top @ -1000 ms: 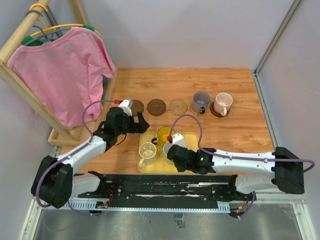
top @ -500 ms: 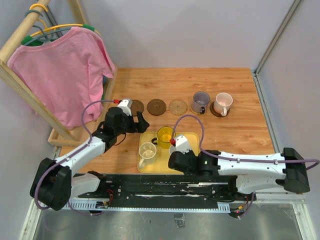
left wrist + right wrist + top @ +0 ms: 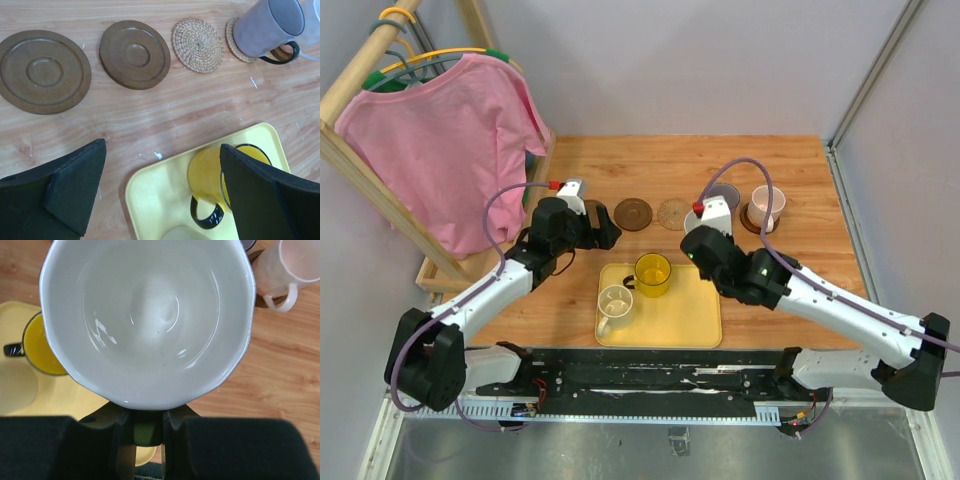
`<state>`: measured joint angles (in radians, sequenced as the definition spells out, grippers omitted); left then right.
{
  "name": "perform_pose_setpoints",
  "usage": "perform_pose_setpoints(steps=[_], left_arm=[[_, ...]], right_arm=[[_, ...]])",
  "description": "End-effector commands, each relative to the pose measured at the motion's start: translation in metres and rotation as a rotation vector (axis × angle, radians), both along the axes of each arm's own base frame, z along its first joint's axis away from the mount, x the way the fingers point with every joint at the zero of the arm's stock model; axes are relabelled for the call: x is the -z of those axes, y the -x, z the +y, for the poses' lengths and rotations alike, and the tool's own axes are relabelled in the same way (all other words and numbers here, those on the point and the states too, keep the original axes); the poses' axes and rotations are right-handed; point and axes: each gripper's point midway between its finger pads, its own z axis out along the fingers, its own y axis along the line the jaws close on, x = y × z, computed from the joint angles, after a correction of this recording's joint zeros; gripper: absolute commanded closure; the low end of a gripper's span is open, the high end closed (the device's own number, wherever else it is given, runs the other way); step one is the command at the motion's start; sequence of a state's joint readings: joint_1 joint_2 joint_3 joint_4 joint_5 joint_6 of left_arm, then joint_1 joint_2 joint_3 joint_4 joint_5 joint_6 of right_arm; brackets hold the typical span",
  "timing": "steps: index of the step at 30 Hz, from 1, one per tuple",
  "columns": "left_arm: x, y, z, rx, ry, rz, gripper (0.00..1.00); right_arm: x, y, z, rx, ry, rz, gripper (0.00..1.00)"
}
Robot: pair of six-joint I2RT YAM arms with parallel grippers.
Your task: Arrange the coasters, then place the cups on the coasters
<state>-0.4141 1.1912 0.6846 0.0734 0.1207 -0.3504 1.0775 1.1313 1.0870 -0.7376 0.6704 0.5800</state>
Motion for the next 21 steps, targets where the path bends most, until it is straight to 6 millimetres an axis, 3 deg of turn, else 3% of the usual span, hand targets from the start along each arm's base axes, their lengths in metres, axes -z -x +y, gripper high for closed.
perform_pose_setpoints(steps=[1,8,14,21], left_arm=[[-0.005,-0.014,-0.004,0.003,-0.034,-0.026,0.0],[-0.005,-0.036,-0.002,-0.031,-0.088,-0.044,0.0],[-0.002,-0.053,0.001,-0.075,-0.117,-0.046,0.0],[0.014,-0.066,0.0,-0.09,-0.143,-0.012,0.0]], right_arm=[[-0.03,-0.051,0.007,0.005,-0.021,-0.079,0.99],[-0.015,-0.119,0.02,0.008,-0.053,-0.023,0.99],[0.015,-0.172,0.026,0.041,-0.091,0.037,0.99],[0.048,-0.212,0.039,0.05,-0.095,0.062,0.99]])
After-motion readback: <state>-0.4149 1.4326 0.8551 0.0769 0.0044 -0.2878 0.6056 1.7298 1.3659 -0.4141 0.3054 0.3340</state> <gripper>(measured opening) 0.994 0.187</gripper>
